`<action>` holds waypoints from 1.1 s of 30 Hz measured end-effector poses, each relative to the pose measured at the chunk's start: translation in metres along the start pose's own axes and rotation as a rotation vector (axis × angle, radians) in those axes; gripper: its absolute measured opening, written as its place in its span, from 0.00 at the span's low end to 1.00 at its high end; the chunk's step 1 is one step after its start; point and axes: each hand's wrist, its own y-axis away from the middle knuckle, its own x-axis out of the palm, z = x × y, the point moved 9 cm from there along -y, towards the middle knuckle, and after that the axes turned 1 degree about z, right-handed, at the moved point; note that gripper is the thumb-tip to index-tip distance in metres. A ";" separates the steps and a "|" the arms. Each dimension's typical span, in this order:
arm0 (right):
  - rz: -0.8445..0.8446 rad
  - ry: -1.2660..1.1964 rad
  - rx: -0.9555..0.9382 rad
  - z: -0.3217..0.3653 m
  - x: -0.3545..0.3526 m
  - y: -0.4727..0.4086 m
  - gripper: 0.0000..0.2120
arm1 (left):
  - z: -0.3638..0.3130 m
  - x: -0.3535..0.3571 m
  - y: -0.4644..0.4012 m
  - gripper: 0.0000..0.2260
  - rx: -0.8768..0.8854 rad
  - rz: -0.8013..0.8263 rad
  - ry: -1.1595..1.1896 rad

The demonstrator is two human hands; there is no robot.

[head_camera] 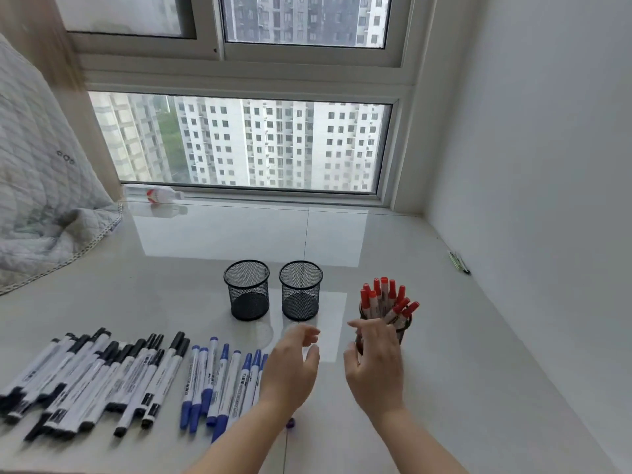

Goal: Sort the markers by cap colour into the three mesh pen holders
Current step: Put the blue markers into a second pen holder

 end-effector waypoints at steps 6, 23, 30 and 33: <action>0.379 -0.043 0.128 0.011 0.072 0.043 0.12 | 0.066 -0.065 0.028 0.06 -0.150 -0.085 -0.147; 0.614 0.301 0.369 0.050 0.148 0.074 0.26 | 0.130 -0.101 0.021 0.16 -0.233 -0.021 -0.401; 0.686 0.356 0.421 0.044 0.157 0.071 0.22 | 0.139 -0.094 0.020 0.22 -0.315 -0.055 -0.332; 0.711 0.368 0.423 0.043 0.160 0.069 0.21 | 0.142 -0.091 0.021 0.27 -0.338 -0.068 -0.276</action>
